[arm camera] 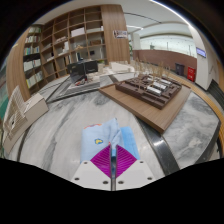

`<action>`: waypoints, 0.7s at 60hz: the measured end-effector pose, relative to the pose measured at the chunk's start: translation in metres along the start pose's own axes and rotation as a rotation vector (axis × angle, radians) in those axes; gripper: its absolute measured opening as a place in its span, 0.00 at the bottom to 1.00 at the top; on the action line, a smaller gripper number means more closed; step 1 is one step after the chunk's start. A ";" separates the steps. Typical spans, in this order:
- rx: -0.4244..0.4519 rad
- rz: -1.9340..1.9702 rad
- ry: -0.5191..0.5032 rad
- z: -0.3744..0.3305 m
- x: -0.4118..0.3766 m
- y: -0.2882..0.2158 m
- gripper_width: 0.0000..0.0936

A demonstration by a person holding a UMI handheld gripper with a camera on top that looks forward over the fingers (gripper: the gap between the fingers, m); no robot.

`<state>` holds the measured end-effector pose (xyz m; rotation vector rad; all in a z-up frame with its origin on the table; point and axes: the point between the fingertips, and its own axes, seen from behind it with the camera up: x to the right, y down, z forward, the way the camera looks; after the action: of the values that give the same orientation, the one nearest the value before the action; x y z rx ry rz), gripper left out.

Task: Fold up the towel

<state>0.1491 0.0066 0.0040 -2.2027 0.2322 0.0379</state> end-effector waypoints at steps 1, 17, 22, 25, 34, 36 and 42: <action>-0.001 0.003 -0.003 0.000 0.000 0.000 0.04; 0.041 -0.038 -0.009 -0.055 0.008 -0.020 0.88; 0.060 -0.096 -0.023 -0.094 0.002 -0.021 0.89; 0.072 -0.129 -0.032 -0.119 -0.006 -0.016 0.89; 0.114 -0.201 -0.113 -0.195 -0.046 0.001 0.90; 0.132 -0.225 -0.130 -0.210 -0.055 0.004 0.90; 0.168 -0.307 -0.156 -0.243 -0.078 0.016 0.91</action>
<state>0.0559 -0.1845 0.1459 -2.0338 -0.1845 0.0193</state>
